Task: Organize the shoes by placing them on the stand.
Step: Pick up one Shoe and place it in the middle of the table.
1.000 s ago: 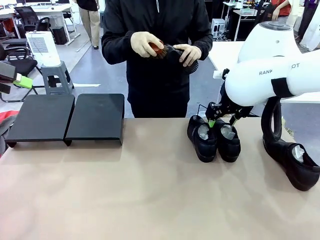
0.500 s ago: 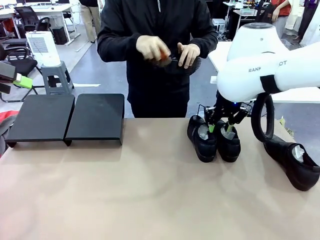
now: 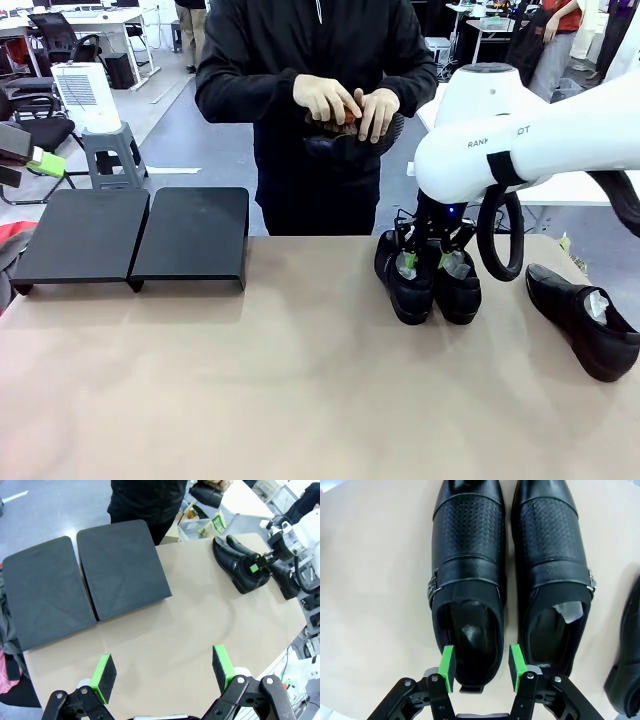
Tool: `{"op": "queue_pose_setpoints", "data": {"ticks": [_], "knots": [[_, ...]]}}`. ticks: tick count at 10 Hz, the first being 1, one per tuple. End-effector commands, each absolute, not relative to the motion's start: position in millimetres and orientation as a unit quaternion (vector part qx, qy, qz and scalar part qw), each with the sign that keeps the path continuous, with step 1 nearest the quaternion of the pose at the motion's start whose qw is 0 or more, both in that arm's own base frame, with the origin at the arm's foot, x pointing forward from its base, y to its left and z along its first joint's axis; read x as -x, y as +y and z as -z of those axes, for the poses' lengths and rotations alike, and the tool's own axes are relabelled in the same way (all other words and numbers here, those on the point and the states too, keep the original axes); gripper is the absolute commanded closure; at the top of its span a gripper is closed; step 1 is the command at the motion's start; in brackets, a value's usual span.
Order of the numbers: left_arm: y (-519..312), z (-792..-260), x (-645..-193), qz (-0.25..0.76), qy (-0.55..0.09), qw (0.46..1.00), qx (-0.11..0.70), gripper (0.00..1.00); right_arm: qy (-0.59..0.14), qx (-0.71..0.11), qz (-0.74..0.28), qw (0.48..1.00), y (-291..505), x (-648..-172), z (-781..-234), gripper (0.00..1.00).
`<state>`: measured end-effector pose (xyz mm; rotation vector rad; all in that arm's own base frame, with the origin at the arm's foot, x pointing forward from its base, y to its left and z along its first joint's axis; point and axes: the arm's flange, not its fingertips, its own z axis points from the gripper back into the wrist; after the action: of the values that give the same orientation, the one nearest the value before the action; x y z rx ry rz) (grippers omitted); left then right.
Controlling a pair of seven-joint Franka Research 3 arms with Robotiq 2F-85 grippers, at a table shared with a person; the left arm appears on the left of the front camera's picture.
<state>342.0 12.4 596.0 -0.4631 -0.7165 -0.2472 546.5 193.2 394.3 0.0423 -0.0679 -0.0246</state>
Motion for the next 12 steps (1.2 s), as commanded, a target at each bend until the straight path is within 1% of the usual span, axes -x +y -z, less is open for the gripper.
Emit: {"op": "queue_pose_setpoints", "data": {"ticks": [1, 6, 12], "knots": [[13.8, -595.5, -342.4, 0.126, -0.349, 0.899, 0.231, 0.00, -0.018, -0.023, 0.015, 0.999, 194.8, -556.5, -392.0, 0.42], [13.8, -595.5, -342.4, 0.126, -0.349, 0.899, 0.231, 0.00, 0.006, -0.035, 0.012, 0.999, 191.6, -567.3, -370.3, 0.42], [13.8, -595.5, -342.4, 0.126, -0.349, 0.899, 0.231, 0.00, 0.001, -0.023, -0.029, 0.999, 194.1, -569.8, -356.3, 0.42]]}}
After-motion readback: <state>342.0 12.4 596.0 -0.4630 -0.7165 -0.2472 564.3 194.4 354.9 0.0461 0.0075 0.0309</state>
